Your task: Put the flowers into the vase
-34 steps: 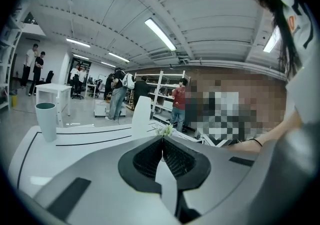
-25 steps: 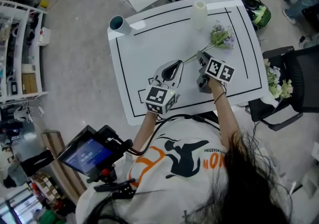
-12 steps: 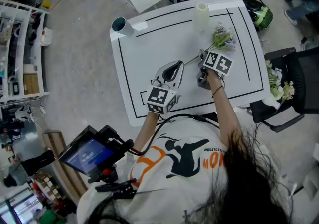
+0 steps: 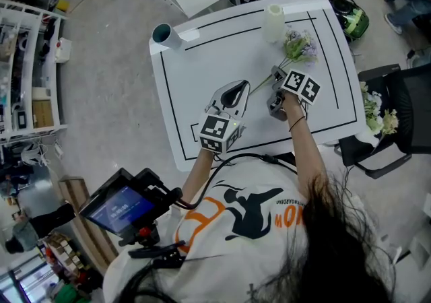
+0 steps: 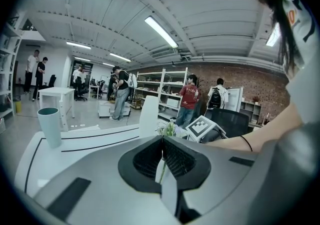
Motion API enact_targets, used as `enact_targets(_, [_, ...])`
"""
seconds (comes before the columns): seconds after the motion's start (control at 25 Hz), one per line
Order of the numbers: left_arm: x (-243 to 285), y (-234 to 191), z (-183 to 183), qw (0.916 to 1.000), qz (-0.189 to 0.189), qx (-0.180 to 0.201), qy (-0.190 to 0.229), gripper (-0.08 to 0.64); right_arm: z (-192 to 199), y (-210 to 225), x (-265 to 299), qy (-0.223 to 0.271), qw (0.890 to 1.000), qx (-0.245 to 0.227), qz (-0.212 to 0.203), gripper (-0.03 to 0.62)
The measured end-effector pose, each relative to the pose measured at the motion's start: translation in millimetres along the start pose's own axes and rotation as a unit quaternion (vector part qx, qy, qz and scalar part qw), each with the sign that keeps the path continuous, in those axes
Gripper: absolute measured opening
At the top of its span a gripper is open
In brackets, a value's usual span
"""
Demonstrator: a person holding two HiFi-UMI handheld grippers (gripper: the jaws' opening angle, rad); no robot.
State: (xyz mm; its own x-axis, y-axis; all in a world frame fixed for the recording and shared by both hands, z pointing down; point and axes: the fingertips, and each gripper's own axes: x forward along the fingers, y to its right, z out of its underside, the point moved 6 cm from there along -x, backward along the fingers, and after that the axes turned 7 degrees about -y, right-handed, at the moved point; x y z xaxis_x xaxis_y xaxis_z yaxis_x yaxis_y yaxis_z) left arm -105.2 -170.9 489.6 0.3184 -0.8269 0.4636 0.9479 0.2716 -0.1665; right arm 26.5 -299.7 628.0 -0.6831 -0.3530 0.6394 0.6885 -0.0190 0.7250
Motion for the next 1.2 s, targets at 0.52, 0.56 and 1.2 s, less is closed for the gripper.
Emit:
enact_targets(0.52, [13, 12, -17, 0.9992, 0.038, 0.008, 0.008, 0.011, -13, -14, -38, 0.043, 0.996, -0.066, -0.033, 0.02])
enact_targets(0.56, [15, 12, -20, 0.9991, 0.041, 0.008, 0.009, 0.011, -17, -14, -42, 0.048, 0.995, -0.08, -0.029, 0.018])
enact_targets(1.2, [62, -2, -85, 0.9971, 0.044, 0.03, 0.055, 0.08, -92, -56, -100, 0.092, 0.971, -0.217, -0.05, 0.018])
